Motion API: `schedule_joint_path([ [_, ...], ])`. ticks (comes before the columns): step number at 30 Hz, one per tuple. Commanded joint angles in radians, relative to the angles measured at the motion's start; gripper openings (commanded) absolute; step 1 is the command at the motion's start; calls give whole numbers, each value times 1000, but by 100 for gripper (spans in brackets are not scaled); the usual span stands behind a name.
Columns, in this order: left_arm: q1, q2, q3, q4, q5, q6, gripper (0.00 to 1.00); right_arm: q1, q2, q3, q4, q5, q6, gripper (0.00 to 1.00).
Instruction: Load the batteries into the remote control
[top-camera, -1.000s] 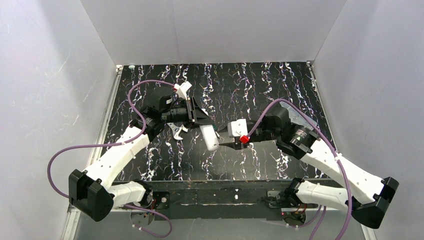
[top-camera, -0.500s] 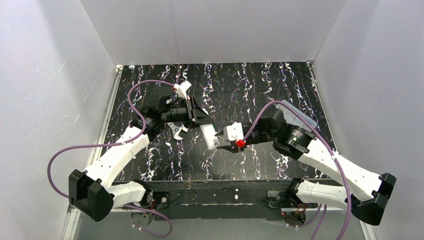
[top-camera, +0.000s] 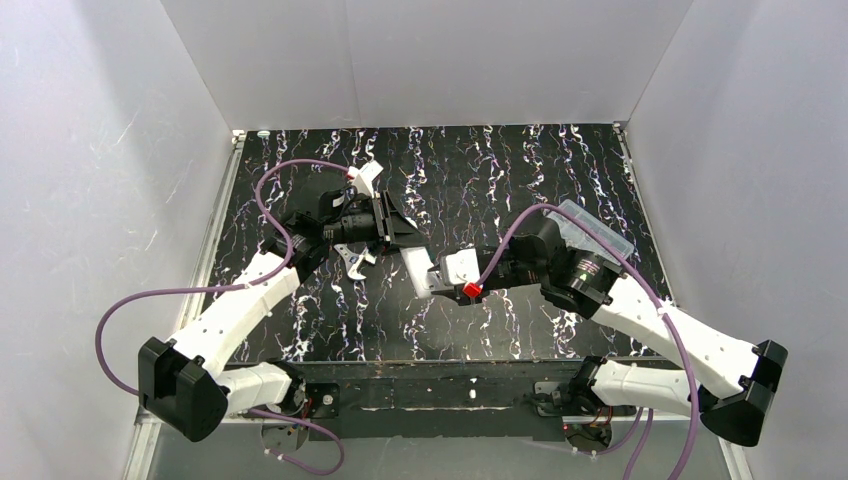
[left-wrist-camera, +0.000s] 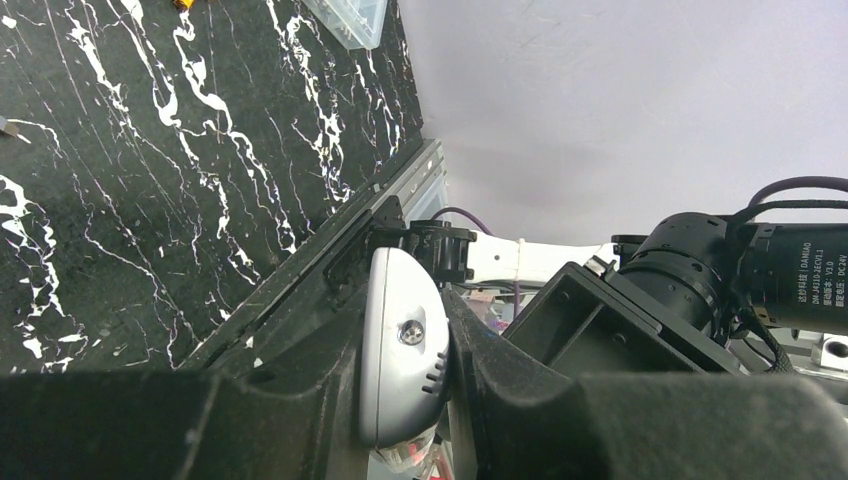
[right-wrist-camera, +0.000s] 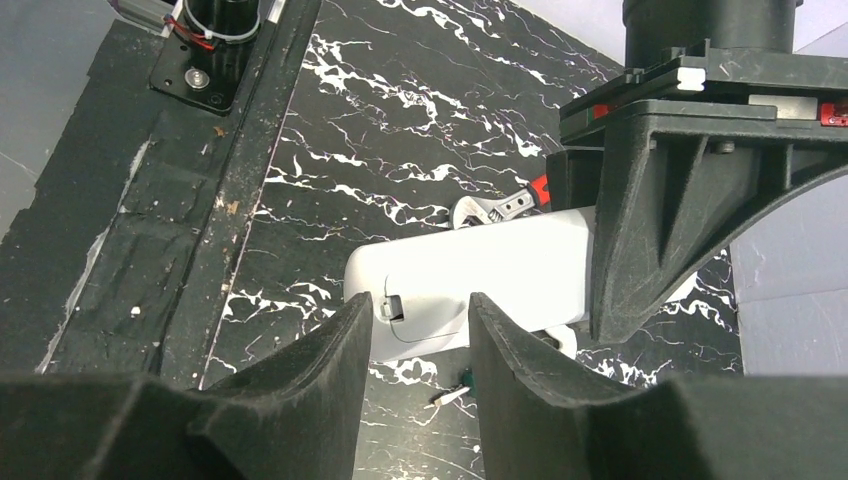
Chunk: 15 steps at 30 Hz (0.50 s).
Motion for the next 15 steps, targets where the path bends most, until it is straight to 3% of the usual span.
schedule_joint_path([
  [1,-2,-13,47,37,45,-9,0,9,10,25,24,31,-26,47],
  [15,-2,-6,49,47,49,-16,0,17,10,11,53,87,-65,42],
])
